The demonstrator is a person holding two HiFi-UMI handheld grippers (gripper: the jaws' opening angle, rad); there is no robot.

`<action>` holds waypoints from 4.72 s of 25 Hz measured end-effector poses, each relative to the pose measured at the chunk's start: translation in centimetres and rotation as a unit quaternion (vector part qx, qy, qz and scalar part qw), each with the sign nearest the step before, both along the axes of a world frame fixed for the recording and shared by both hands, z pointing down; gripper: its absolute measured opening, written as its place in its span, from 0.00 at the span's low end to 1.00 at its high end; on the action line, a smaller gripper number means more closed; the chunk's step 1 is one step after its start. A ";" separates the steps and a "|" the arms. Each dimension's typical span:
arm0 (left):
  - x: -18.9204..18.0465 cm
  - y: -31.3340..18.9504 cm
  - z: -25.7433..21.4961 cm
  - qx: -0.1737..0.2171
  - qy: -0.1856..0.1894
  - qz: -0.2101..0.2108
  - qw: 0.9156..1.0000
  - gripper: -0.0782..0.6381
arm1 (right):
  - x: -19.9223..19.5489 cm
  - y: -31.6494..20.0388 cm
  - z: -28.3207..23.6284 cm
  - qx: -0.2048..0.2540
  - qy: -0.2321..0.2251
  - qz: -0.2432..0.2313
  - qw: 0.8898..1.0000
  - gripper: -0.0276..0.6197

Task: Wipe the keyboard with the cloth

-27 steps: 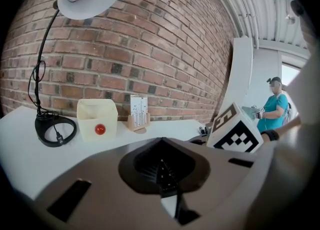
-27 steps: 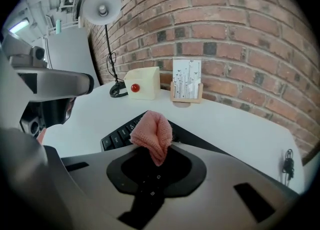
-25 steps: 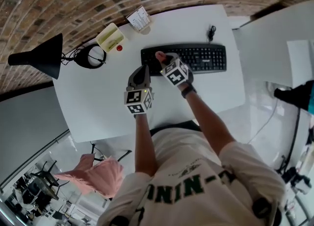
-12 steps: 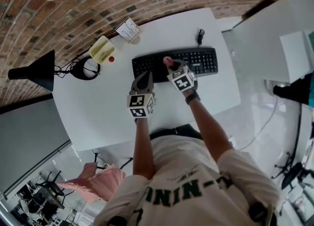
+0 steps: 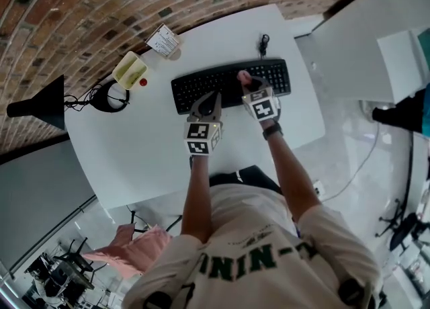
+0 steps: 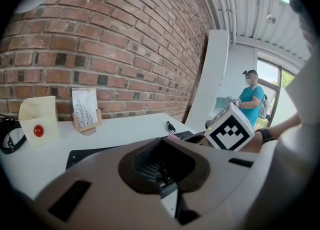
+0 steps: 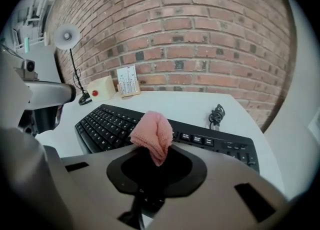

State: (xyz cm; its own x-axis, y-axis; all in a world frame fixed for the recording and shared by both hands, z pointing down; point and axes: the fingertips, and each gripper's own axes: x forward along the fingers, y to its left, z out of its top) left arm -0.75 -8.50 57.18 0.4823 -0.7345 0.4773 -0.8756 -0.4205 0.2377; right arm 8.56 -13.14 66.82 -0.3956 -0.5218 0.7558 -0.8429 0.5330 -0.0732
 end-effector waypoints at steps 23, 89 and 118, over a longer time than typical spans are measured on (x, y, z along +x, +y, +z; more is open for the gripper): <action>4.8 0.8 0.6 -0.018 0.005 0.038 0.999 0.11 | 14.0 -1.2 -0.2 0.010 0.009 0.163 0.987 0.09; -18.5 6.3 2.2 -0.019 -0.018 -0.198 0.980 0.11 | -21.8 6.9 -0.5 -0.064 -0.018 -0.190 0.979 0.09; -8.2 3.4 2.1 -0.023 -0.038 -0.060 0.997 0.11 | -11.5 4.9 -0.3 -0.066 -0.046 -0.086 0.993 0.09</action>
State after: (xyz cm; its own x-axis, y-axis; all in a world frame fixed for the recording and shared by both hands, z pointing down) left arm -8.91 -5.11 59.29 0.3533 -0.7617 0.5431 -0.9352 -0.3016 0.1854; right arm -2.95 -8.25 66.50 -0.5409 -0.3390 0.7698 -0.7271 0.6485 -0.2253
